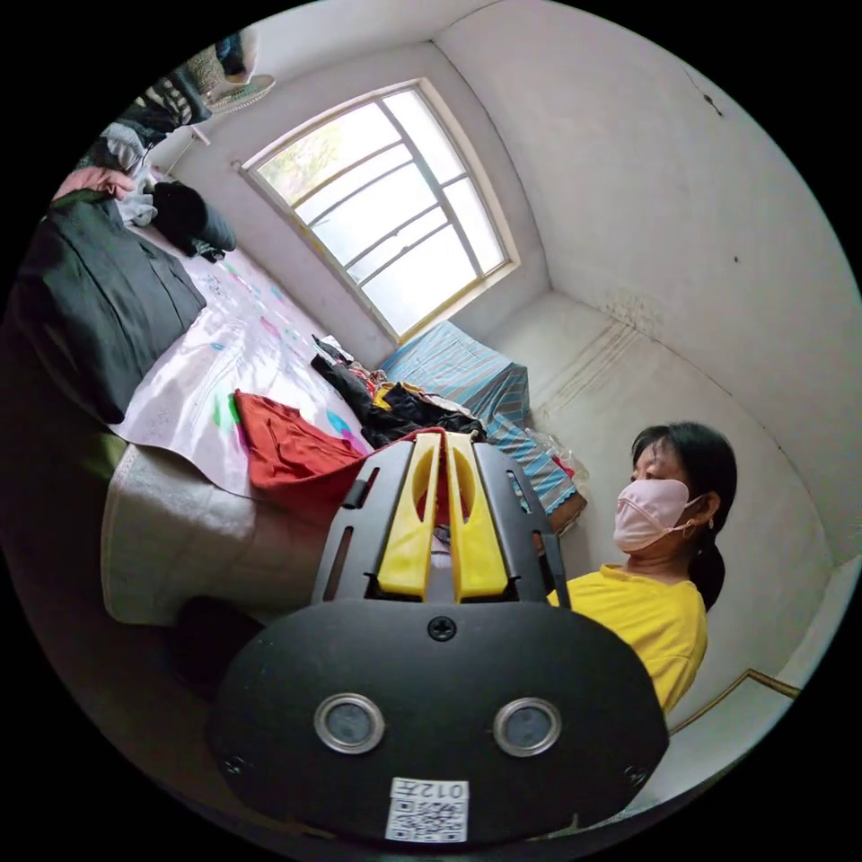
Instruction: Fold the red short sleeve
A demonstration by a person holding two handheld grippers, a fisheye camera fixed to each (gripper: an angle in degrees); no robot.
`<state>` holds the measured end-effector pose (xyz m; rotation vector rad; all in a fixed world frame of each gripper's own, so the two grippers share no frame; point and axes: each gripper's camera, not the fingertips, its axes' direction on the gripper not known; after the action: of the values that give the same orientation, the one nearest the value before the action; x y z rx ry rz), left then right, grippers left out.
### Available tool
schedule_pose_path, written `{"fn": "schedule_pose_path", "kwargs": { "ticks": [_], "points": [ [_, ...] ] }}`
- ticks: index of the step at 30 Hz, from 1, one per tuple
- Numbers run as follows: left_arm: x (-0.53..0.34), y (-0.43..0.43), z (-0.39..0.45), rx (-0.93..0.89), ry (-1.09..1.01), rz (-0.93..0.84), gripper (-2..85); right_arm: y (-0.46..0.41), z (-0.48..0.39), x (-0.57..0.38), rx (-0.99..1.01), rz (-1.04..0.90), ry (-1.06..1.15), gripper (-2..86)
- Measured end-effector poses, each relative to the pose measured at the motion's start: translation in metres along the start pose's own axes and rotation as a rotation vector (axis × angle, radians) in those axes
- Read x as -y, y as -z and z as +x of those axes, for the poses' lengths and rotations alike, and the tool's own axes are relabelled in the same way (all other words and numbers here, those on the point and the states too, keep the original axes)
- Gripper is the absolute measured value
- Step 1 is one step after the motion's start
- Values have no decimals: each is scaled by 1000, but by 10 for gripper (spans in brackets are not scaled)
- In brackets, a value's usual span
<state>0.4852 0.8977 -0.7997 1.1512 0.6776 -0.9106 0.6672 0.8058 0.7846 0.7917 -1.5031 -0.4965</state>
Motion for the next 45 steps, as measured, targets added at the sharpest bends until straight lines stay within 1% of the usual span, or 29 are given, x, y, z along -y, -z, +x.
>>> {"fn": "schedule_pose_path", "kwargs": {
  "ticks": [3,6,8,12,14,19,21,23,24,25,27,29,30,32,34,35,37,38,40,43,45],
  "points": [
    [33,-29,-44,-32,70,-22,6,-11,36,26,-28,54,-67,17],
    [68,-64,-97,-52,162,-47,6,-29,76,58,-149,64,-120,16],
    [89,-84,-130,-52,222,-59,6,-47,108,87,-255,38,-148,16],
    [135,-133,-205,-49,352,-97,7,-77,158,128,-395,-14,-216,15],
    [152,-156,-236,-26,410,-133,8,-94,193,152,-506,-64,-260,15],
    [182,-221,-321,63,577,-238,16,-120,261,183,-653,-126,-397,18],
    [186,-237,-343,78,628,-246,23,-126,282,188,-701,-137,-463,23],
    [184,-246,-363,101,724,-214,36,-135,305,192,-784,-144,-532,34],
    [184,-250,-369,62,737,-174,44,-137,309,192,-796,-145,-548,38],
    [185,-250,-371,3,718,-105,49,-141,316,193,-809,-147,-561,47],
    [186,-246,-370,-57,687,-18,54,-147,319,196,-845,-155,-550,63],
    [190,-242,-363,-76,648,7,57,-153,313,199,-900,-175,-490,73],
    [192,-238,-354,-58,615,-9,60,-155,309,200,-916,-178,-466,74],
    [196,-234,-331,16,536,-84,63,-162,282,196,-952,-209,-334,69],
    [192,-231,-286,152,387,-231,68,-166,257,183,-904,-244,-233,61],
    [188,-230,-275,199,354,-267,70,-168,239,169,-870,-269,-171,55],
    [160,-228,-233,387,243,-401,75,-168,213,142,-840,-304,-101,50],
    [151,-229,-226,424,233,-435,76,-165,199,122,-830,-321,-78,52],
    [113,-234,-205,527,215,-548,82,-157,187,93,-828,-321,-94,59],
    [77,-235,-195,611,243,-583,90,-136,180,53,-802,-277,-195,80],
    [63,-235,-195,592,279,-565,94,-125,179,35,-789,-235,-253,86]
  ]
}}
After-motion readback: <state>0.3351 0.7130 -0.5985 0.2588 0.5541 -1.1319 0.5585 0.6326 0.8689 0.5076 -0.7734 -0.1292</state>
